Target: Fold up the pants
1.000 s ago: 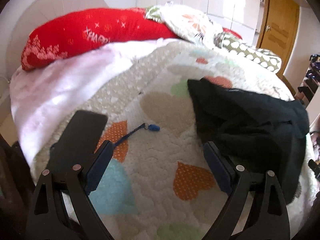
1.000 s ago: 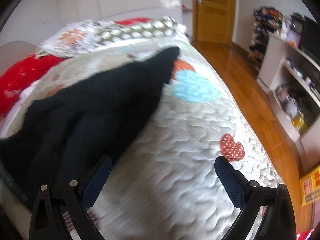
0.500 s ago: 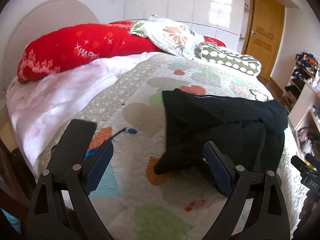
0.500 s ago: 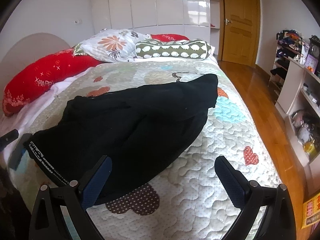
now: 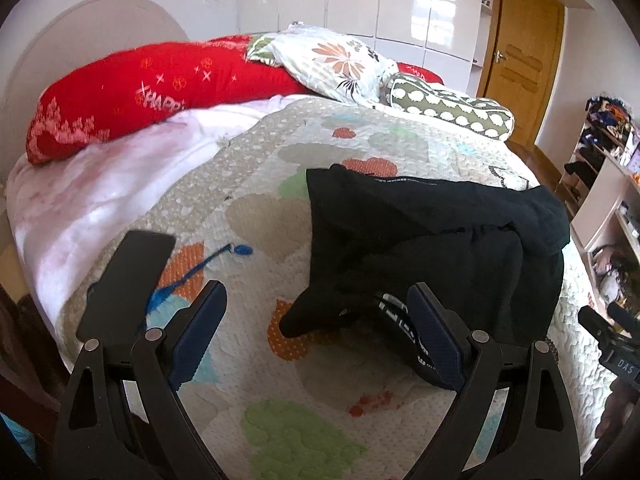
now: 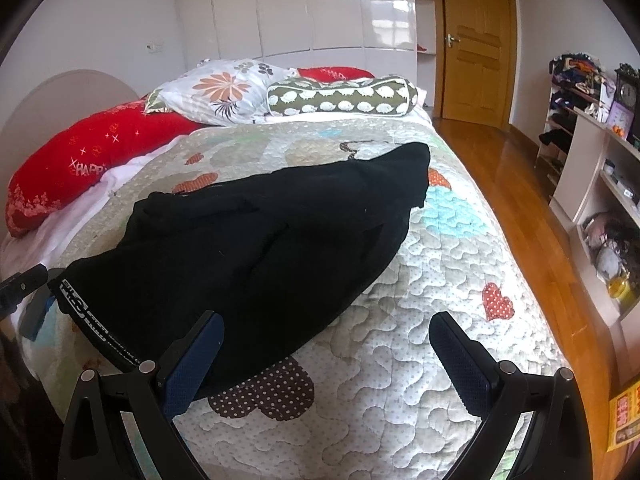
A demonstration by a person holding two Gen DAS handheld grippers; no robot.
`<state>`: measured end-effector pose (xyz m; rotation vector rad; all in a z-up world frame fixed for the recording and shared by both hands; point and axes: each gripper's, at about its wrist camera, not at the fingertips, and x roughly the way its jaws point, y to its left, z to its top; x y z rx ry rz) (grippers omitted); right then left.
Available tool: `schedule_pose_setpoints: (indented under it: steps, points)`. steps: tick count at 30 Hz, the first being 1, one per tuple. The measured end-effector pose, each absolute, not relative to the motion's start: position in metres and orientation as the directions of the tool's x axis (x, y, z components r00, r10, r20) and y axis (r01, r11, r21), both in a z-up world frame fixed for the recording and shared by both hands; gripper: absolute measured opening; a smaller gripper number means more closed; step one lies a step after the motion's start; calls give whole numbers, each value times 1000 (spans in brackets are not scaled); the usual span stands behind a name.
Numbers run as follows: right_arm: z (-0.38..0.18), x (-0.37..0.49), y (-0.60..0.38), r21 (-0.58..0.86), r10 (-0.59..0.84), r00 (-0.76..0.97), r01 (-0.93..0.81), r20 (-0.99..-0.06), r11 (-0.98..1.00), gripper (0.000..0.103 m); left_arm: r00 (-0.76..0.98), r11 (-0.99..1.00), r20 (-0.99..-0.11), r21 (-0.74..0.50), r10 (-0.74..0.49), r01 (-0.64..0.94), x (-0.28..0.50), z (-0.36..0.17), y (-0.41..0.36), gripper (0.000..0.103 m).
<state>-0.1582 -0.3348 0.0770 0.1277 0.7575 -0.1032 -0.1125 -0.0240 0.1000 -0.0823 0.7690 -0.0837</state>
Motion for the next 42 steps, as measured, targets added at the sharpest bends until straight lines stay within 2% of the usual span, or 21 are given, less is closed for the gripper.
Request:
schedule_pose_setpoints:
  steps: [8, 15, 24, 26, 28, 29, 30, 31, 32, 33, 37, 42]
  points:
    - [60, -156, -348, 95, -46, 695, 163, -717, 982, 103, 653, 959, -726, -283, -214, 0, -111, 63, -6, 92]
    - [42, -145, -359, 137, -19, 668, 181, -744, 974, 103, 661, 908, -676, -420, -326, 19, -108, 64, -15, 92]
    - [24, -104, -374, 241, 49, 667, 199, -743, 950, 102, 605, 920, -727, -391, -324, 22, -62, 40, -55, 92]
    - [24, -98, -379, 274, 68, 686, 197, -725, 941, 90, 599, 912, -734, -410, -319, -16, -51, 31, -52, 91]
    - [23, -88, -385, 303, 73, 699, 211, -711, 929, 53, 597, 894, -731, -445, -331, -49, -41, 26, -46, 70]
    - [23, -83, -388, 320, 83, 703, 212, -706, 924, 46, 580, 889, -738, -454, -344, -50, -34, 23, -44, 47]
    - [22, -79, -390, 342, 100, 706, 210, -701, 916, 33, 563, 880, -738, -473, -373, -37, -30, 21, -43, 26]
    - [22, -78, -392, 360, 116, 706, 207, -698, 910, 25, 549, 869, -732, -495, -403, -21, -28, 21, -43, 20]
    - [24, -79, -391, 367, 124, 708, 201, -695, 908, 20, 546, 867, -727, -498, -415, -4, -29, 25, -43, 16]
    - [26, -81, -390, 372, 133, 710, 192, -692, 908, 9, 556, 875, -723, -484, -409, 13, -32, 31, -43, 14]
    - [49, -115, -379, 394, 194, 728, 113, -658, 912, 5, 605, 879, -675, -468, -424, 94, -55, 64, -30, 13]
    - [55, -157, -352, 349, 241, 696, 14, -676, 937, 5, 618, 901, -687, -426, -382, 83, -76, 68, 2, 13]
